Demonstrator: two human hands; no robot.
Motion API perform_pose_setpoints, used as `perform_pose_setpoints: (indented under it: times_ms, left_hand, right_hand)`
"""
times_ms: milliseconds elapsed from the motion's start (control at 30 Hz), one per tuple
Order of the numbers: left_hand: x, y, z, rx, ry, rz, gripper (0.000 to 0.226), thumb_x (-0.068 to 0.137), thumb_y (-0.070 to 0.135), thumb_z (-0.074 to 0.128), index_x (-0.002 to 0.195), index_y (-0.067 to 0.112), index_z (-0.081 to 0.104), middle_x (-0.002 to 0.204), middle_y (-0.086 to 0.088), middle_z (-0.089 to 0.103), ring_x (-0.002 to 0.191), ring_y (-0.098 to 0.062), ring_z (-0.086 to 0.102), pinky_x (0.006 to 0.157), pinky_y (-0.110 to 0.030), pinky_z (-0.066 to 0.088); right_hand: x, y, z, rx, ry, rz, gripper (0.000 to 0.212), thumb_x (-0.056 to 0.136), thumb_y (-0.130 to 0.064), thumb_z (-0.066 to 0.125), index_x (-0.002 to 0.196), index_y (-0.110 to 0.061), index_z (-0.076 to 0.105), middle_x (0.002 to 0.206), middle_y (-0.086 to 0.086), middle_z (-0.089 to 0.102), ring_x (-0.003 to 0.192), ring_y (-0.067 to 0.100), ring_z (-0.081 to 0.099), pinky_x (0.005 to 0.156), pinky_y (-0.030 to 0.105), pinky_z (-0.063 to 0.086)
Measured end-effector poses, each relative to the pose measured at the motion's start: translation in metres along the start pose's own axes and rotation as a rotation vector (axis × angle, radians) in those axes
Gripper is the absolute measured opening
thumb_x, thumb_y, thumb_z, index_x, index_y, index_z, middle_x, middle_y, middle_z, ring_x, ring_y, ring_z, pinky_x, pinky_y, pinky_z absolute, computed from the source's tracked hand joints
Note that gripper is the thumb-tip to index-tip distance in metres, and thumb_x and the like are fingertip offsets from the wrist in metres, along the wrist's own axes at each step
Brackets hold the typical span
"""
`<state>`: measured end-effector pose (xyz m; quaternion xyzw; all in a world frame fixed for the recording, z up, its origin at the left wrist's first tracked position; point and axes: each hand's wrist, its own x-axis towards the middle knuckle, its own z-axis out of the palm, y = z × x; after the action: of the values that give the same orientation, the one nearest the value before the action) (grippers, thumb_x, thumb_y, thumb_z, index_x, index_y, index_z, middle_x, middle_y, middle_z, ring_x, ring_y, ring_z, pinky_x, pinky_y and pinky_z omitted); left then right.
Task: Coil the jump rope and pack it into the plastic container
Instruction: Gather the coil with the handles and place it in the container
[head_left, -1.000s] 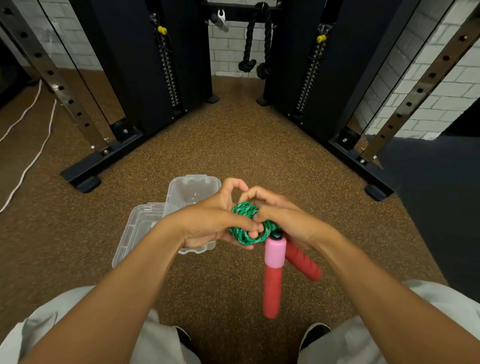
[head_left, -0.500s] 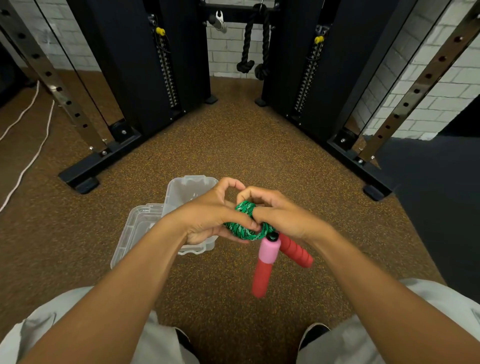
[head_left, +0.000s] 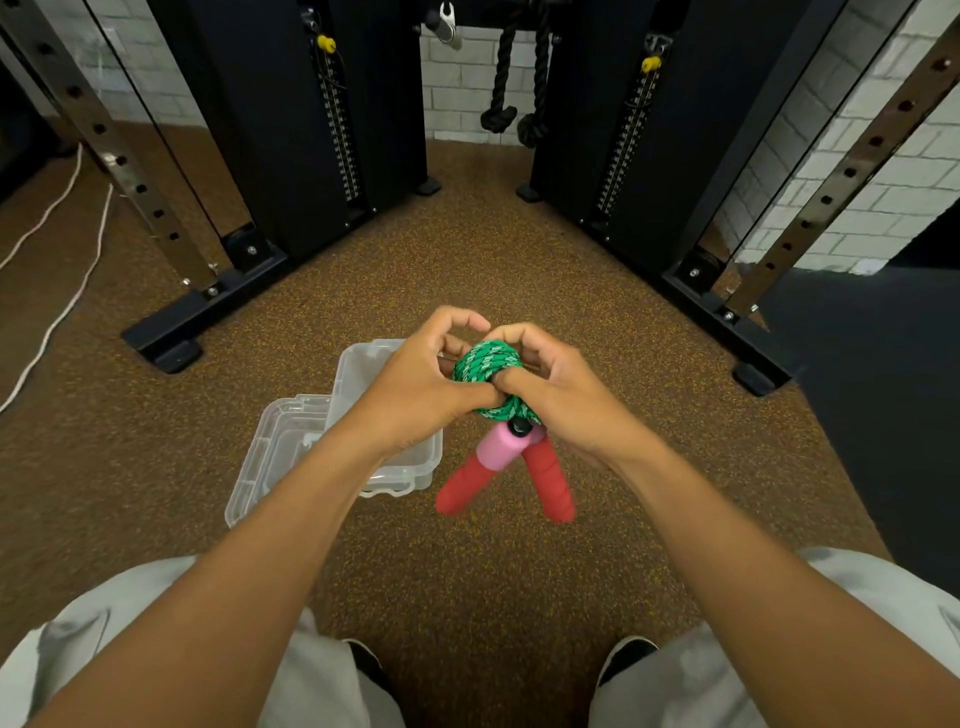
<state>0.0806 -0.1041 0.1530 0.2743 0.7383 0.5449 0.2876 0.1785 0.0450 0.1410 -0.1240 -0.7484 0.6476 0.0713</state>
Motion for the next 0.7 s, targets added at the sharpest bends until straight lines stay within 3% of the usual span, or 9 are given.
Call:
perform_pose_setpoints:
  times_ms: [167, 267, 300, 367, 433, 500, 567, 700]
  left_hand:
    - [0.003, -0.018, 0.002, -0.207, -0.061, -0.064, 0.088, 0.065, 0.043, 0.088, 0.139, 0.044, 0.04, 0.131, -0.009, 0.061, 0.125, -0.027, 0.062, 0.106, -0.048, 0.051]
    - [-0.001, -0.025, 0.003, -0.161, -0.18, -0.115, 0.092, 0.064, 0.053, 0.084, 0.142, 0.038, 0.039, 0.131, -0.005, 0.062, 0.123, -0.021, 0.063, 0.107, -0.046, 0.051]
    - [-0.004, -0.028, 0.004, -0.118, -0.202, -0.115, 0.087, 0.063, 0.054, 0.084, 0.139, 0.036, 0.045, 0.128, -0.002, 0.064, 0.118, -0.017, 0.065, 0.106, -0.044, 0.052]
    - [-0.009, -0.033, 0.008, -0.106, -0.213, -0.119, 0.073, 0.067, 0.048, 0.084, 0.131, 0.027, 0.057, 0.119, -0.001, 0.069, 0.107, -0.014, 0.067, 0.103, -0.045, 0.053]
    - [-0.013, -0.038, 0.01, -0.121, -0.208, -0.141, 0.058, 0.078, 0.031, 0.085, 0.128, 0.017, 0.06, 0.117, -0.012, 0.073, 0.106, -0.027, 0.073, 0.1, -0.05, 0.055]
    - [-0.014, -0.043, 0.006, -0.123, -0.169, -0.179, 0.045, 0.087, 0.015, 0.081, 0.126, 0.013, 0.06, 0.116, -0.021, 0.074, 0.103, -0.036, 0.075, 0.096, -0.054, 0.057]
    - [-0.011, -0.045, -0.002, -0.113, -0.141, -0.234, 0.038, 0.09, 0.012, 0.076, 0.124, 0.012, 0.06, 0.114, -0.022, 0.074, 0.099, -0.035, 0.076, 0.092, -0.052, 0.059]
    - [0.002, -0.046, -0.038, -0.107, -0.124, -0.336, 0.026, 0.093, 0.016, 0.073, 0.117, 0.015, 0.063, 0.103, -0.012, 0.075, 0.09, -0.022, 0.073, 0.081, -0.041, 0.062]
  right_hand:
    - [0.007, -0.003, 0.003, 0.167, 0.128, 0.018, 0.026, 0.096, -0.002, 0.059, 0.116, -0.017, 0.065, 0.113, 0.007, 0.069, 0.102, 0.02, 0.066, 0.096, 0.045, 0.055]
    - [0.013, -0.01, 0.004, 0.432, 0.178, 0.066, 0.024, 0.098, 0.001, 0.055, 0.115, -0.014, 0.063, 0.116, 0.011, 0.069, 0.096, 0.02, 0.067, 0.078, 0.034, 0.059]
    - [0.016, -0.01, 0.005, 0.514, 0.193, 0.081, 0.023, 0.098, 0.001, 0.055, 0.115, -0.014, 0.063, 0.117, 0.013, 0.069, 0.094, 0.019, 0.068, 0.074, 0.031, 0.057]
    - [0.023, -0.009, 0.01, 0.624, 0.227, 0.098, 0.022, 0.098, 0.0, 0.057, 0.114, -0.014, 0.063, 0.117, 0.013, 0.07, 0.096, 0.02, 0.068, 0.082, 0.036, 0.054]
    - [0.03, -0.006, 0.018, 0.676, 0.259, 0.119, 0.021, 0.098, -0.001, 0.058, 0.115, -0.013, 0.063, 0.117, 0.013, 0.07, 0.095, 0.021, 0.066, 0.087, 0.043, 0.051]
    - [0.039, -0.002, 0.028, 0.699, 0.277, 0.148, 0.02, 0.099, -0.002, 0.059, 0.115, -0.013, 0.062, 0.108, 0.01, 0.073, 0.088, 0.019, 0.067, 0.08, 0.04, 0.054]
    - [0.051, 0.003, 0.04, 0.717, 0.299, 0.174, 0.023, 0.099, -0.003, 0.06, 0.121, -0.01, 0.062, 0.106, 0.011, 0.073, 0.083, 0.017, 0.068, 0.073, 0.035, 0.058]
    - [0.083, 0.013, 0.065, 0.788, 0.343, 0.211, 0.037, 0.097, -0.006, 0.067, 0.133, -0.007, 0.059, 0.126, 0.019, 0.071, 0.098, 0.023, 0.067, 0.096, 0.047, 0.056]
